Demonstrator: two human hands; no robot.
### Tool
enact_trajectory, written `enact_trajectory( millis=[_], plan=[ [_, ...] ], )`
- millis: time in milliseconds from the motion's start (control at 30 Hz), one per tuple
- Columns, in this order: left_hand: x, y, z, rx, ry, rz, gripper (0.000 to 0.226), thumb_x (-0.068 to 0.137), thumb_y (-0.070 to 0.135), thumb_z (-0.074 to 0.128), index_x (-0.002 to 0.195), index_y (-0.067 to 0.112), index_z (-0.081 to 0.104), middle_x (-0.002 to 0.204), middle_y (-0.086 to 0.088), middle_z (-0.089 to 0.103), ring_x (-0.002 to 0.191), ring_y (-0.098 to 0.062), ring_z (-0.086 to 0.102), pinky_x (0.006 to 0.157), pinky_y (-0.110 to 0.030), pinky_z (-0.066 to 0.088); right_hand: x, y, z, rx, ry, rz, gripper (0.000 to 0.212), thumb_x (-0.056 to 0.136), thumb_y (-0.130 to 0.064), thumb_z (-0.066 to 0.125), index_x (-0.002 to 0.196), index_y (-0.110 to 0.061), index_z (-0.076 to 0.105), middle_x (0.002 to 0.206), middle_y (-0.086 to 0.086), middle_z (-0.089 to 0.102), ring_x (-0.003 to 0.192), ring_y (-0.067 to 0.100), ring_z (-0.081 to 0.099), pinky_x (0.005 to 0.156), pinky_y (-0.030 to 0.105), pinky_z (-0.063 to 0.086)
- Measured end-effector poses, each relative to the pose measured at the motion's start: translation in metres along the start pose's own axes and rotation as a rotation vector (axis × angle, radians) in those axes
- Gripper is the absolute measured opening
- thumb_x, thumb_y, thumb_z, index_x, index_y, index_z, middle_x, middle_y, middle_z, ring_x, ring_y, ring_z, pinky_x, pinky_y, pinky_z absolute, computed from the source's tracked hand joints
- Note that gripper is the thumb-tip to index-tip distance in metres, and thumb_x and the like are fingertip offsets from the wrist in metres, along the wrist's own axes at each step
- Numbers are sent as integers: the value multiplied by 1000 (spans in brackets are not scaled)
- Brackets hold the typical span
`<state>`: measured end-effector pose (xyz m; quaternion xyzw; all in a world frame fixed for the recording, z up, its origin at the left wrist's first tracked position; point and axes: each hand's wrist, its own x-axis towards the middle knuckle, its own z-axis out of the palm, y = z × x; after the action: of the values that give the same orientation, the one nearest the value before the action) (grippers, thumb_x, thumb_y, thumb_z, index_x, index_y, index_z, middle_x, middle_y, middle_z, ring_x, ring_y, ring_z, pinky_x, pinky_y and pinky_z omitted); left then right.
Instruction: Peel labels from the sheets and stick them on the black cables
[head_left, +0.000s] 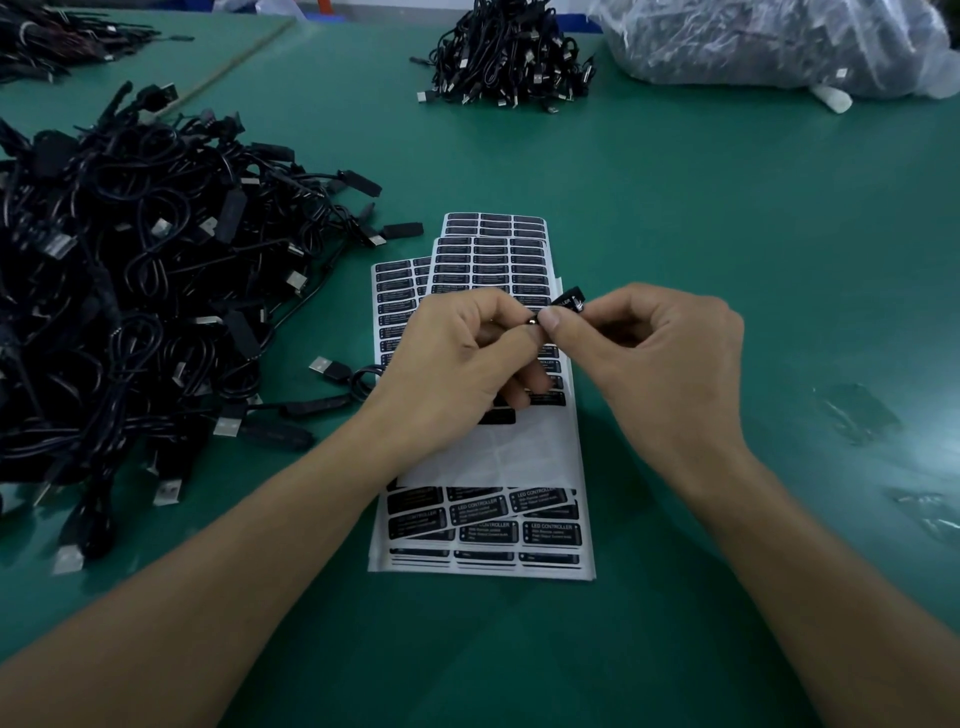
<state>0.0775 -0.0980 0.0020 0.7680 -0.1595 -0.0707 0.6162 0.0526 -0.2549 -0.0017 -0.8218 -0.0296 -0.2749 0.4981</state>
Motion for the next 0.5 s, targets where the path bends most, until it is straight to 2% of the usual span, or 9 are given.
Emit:
enact_trajectory(
  millis=[167,367,500],
  plan=[
    [0,-1,0,-12,-11,-3,17,99,10,61,82,11,65,62,-2,71,47,-7,61,44,-11,41,3,3,-2,13,53,60,28,75,-39,86,65,-25,65,64,-13,67,51,0,55,50,10,40],
    [-1,-1,0,-12,-14,8,20,99,12,61,80,15,65,61,0,70,47,-6,60,44,-11,41,2,4,-2,91,-26,82,28,73,-46,84,93,-36,66,76,-9,70,67,5,64,63,17,50],
    [-2,-3,1,42,-13,41,17,98,11,62,81,14,66,63,-1,71,49,-7,61,46,-12,43,3,5,0,160,-88,115,15,78,-35,84,80,-29,71,71,-9,71,62,7,64,60,19,50]
  ],
)
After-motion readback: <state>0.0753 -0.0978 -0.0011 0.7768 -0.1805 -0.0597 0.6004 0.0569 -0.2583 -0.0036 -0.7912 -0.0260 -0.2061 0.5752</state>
